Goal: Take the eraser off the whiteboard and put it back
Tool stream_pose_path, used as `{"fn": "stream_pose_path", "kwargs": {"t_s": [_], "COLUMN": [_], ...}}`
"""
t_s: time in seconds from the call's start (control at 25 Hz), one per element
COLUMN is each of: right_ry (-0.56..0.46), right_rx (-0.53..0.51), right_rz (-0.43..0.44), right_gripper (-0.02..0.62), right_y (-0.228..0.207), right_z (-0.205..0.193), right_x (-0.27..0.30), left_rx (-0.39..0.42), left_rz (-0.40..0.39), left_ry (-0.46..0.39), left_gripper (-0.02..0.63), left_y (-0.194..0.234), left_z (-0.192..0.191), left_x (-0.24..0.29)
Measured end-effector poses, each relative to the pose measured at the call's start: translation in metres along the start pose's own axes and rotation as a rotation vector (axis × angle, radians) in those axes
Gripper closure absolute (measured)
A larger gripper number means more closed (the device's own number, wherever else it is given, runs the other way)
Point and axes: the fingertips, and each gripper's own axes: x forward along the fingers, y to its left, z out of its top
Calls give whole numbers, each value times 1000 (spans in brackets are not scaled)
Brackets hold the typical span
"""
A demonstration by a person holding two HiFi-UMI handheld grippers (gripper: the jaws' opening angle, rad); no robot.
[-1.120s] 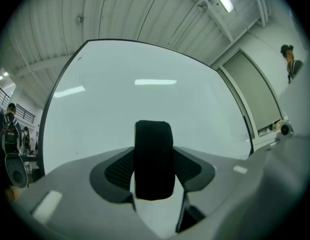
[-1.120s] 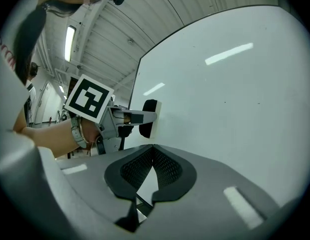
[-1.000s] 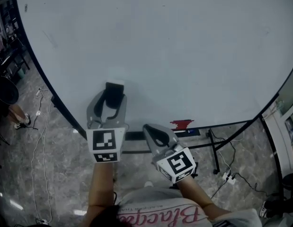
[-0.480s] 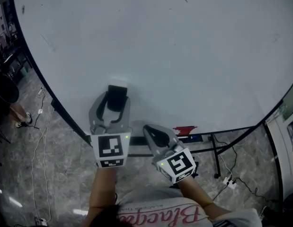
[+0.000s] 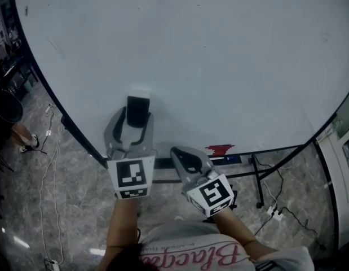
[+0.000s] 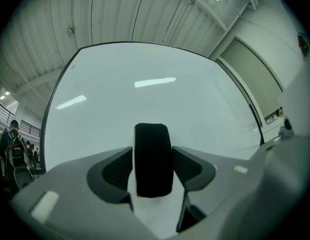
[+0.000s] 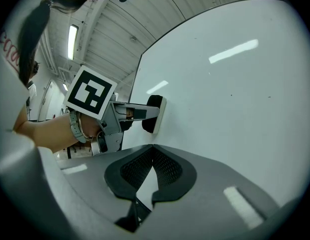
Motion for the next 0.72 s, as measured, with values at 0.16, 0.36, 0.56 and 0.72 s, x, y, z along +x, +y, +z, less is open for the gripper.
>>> {"fn": "stream_pose_path", "kwargs": {"t_s": [0.16,0.36,0.56,0.72], "right_ry": [6,17,19,19], "right_rx": [-2,-46,-44,-39], "right_rz": [2,13,19,14], "right_gripper": [594,594,594,594], "right_y": [8,26,46,60], "right_z": [-2,-2,-3,-4], "right_x": [-6,-14,-21,-33], "left_rx": [-12,-43,-90,-175], "left_rz": [-1,1,1,-38], "left_ry": [10,22,30,53], "left_gripper": [373,412,554,606], "left_y": [-2,-5,-6,-13], "left_z": [-5,-13,-23,-35], "left_x": [-13,-37,-65,-88]}}
